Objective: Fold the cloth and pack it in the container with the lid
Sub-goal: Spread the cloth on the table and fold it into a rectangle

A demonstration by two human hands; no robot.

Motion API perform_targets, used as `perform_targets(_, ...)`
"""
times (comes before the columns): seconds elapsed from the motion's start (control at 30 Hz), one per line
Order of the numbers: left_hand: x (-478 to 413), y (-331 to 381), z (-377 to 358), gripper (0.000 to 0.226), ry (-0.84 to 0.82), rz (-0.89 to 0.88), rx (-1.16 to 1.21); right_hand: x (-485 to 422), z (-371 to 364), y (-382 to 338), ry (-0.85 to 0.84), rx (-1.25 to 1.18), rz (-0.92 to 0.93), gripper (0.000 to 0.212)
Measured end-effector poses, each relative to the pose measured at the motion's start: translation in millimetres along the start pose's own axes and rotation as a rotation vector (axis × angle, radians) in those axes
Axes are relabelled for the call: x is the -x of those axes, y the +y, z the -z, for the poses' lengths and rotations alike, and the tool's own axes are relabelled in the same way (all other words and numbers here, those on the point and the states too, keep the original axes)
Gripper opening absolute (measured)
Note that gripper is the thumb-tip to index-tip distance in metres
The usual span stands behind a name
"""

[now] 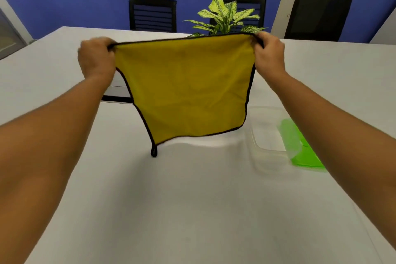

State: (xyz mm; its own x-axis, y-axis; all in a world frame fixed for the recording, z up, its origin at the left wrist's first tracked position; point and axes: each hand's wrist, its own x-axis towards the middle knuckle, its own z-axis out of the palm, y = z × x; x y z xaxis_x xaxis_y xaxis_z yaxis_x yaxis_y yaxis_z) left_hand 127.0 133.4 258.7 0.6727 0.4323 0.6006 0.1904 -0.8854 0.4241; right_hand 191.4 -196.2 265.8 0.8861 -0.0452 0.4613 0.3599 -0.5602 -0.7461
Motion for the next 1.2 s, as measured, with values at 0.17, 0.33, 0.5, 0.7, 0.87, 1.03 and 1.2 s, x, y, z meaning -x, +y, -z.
perform_targets(0.17,7,-20,22,0.029,0.05,-0.198,0.203,36,6,10,0.104,-0.099,0.187,0.026)
perform_targets(0.33,100,-73,20,0.015,-0.115,-0.443,0.132,138,-2,85,-0.084,0.023,0.191,0.023)
perform_targets(0.5,208,-120,1,0.024,-0.558,-0.457,-0.069,244,-5,151,-0.554,0.105,0.036,0.021)
perform_targets(0.7,270,-142,-31,0.03,-1.054,-0.33,-0.358,287,-8,182,-0.887,0.3,-0.121,0.027)
perform_targets(0.87,283,-150,-36,0.032,-1.13,-0.386,-0.425,282,-9,177,-1.003,0.387,-0.078,0.028)
perform_targets(1.03,289,-159,-31,0.032,-1.215,-0.382,-0.366,285,-6,178,-1.089,0.459,-0.029,0.03)
perform_targets(1.2,291,-157,-28,0.051,-1.181,-0.252,-0.232,285,-8,178,-1.151,0.477,0.021,0.033)
